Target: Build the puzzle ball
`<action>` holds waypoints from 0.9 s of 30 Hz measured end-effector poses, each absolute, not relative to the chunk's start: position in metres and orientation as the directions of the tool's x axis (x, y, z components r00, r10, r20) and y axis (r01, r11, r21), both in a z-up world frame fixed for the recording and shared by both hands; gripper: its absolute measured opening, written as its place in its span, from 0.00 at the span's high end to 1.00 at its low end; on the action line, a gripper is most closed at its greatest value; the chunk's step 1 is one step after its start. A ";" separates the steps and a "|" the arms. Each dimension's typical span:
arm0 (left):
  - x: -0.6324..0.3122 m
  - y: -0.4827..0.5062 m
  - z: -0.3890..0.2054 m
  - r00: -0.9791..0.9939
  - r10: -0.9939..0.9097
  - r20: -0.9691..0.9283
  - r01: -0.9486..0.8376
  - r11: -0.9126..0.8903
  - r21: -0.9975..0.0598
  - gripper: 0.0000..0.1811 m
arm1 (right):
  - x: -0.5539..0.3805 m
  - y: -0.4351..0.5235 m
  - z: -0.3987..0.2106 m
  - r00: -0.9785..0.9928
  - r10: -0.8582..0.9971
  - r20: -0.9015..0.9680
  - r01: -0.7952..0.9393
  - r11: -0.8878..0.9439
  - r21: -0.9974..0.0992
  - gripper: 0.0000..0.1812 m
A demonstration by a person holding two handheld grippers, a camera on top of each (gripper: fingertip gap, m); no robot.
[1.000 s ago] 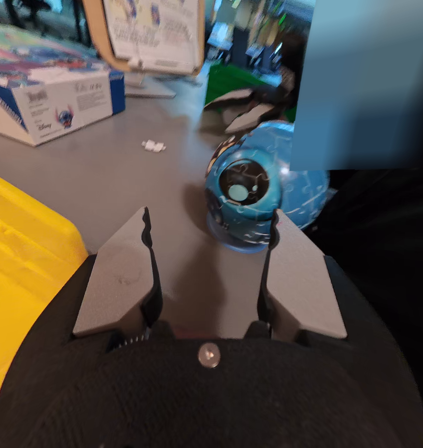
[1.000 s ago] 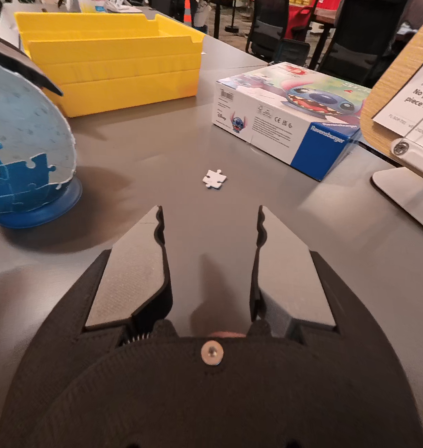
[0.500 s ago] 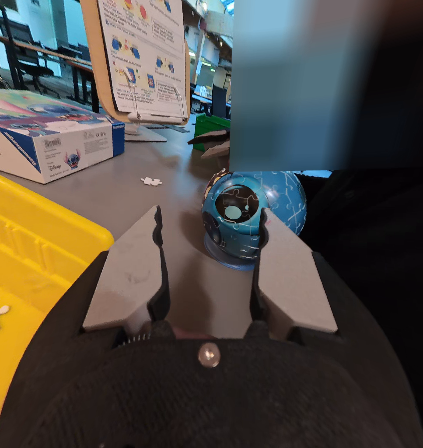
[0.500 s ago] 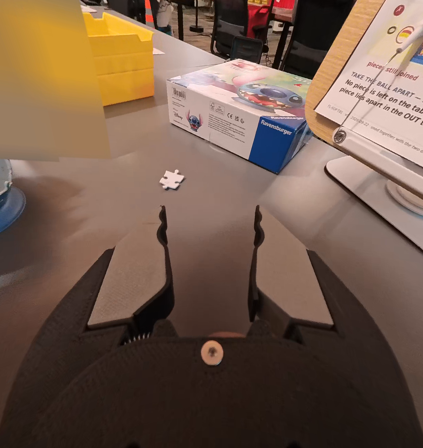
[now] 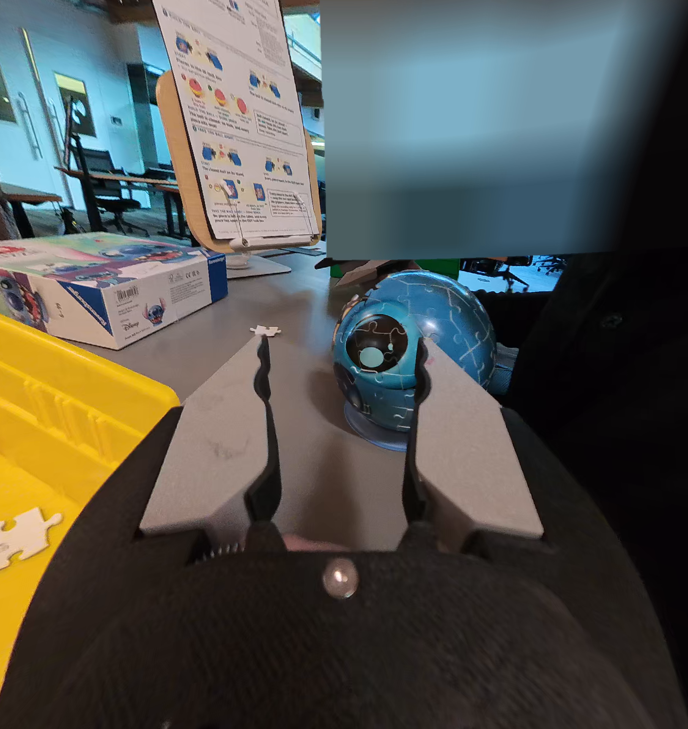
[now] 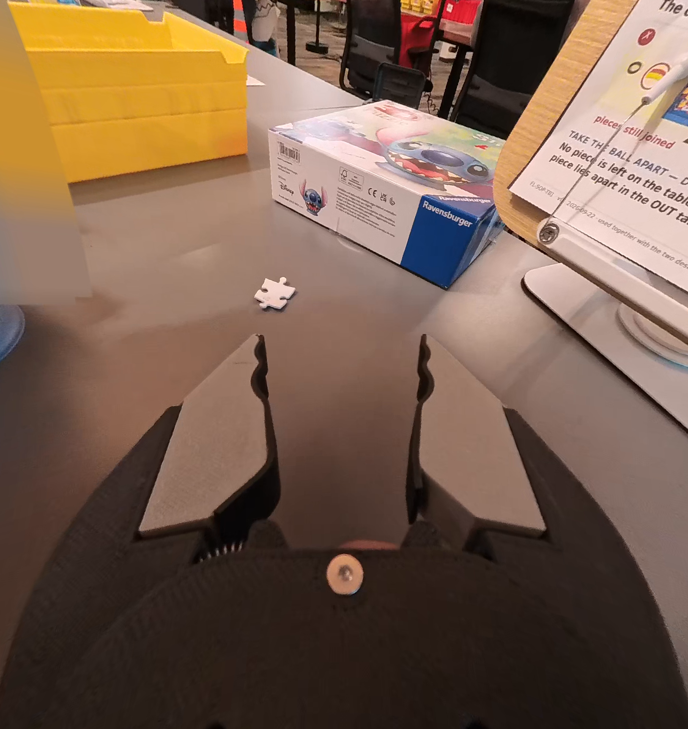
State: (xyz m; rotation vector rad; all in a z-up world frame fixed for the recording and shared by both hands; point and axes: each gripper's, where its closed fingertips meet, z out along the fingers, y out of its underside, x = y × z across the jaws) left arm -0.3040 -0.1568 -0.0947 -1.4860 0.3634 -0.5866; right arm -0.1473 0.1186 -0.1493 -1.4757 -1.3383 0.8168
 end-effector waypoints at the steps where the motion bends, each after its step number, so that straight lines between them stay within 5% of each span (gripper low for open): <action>1: -0.304 -0.158 -0.094 0.815 -0.569 0.111 0.135 0.000 -0.991 0.60 | -0.147 0.120 -0.149 0.185 0.976 0.113 0.340 0.045 -0.939 0.59; 27: -0.307 -0.166 -0.086 0.855 -0.518 0.021 0.091 0.111 -0.990 0.64 | -0.145 0.138 -0.145 0.283 0.949 0.136 0.324 0.039 -0.945 0.55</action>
